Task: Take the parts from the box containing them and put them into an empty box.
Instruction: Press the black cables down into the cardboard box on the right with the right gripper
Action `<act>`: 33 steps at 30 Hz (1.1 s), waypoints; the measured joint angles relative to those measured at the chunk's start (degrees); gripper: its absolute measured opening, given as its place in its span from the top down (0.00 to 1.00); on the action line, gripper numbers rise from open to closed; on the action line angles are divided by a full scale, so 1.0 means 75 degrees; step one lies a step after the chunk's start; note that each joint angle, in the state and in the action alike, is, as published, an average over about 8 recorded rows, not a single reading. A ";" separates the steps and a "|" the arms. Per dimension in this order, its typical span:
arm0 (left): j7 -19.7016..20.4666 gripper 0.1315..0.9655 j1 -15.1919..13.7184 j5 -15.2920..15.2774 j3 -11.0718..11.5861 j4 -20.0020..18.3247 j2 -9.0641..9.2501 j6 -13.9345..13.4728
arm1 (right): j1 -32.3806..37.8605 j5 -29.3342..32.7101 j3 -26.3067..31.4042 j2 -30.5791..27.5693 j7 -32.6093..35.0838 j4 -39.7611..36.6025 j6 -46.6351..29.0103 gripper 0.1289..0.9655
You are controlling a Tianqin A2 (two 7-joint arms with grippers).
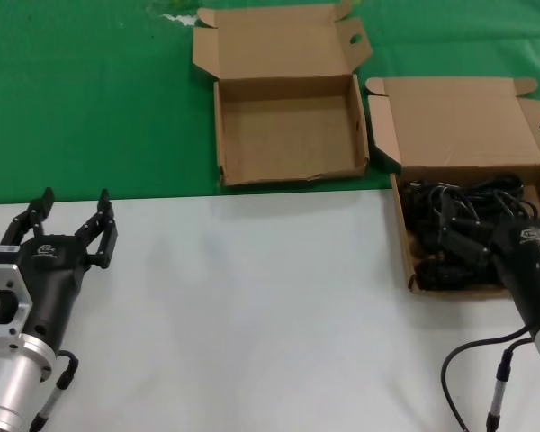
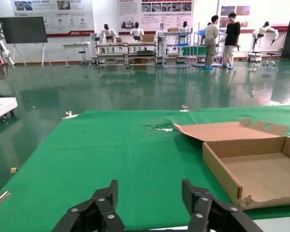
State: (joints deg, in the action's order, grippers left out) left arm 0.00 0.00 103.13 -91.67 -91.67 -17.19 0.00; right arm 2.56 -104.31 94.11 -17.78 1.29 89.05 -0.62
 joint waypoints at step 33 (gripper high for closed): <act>0.0000 0.98 0.0000 0.0000 0.0000 0.0000 0.0000 0.0000 | 0.3008 0.0700 0.1374 -0.3641 0.0226 -0.1611 -0.5273 0.00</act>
State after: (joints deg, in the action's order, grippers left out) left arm 0.00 0.00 103.13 -91.68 -91.67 -17.19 0.00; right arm 25.13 -99.06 104.42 -45.09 2.98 76.97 -40.17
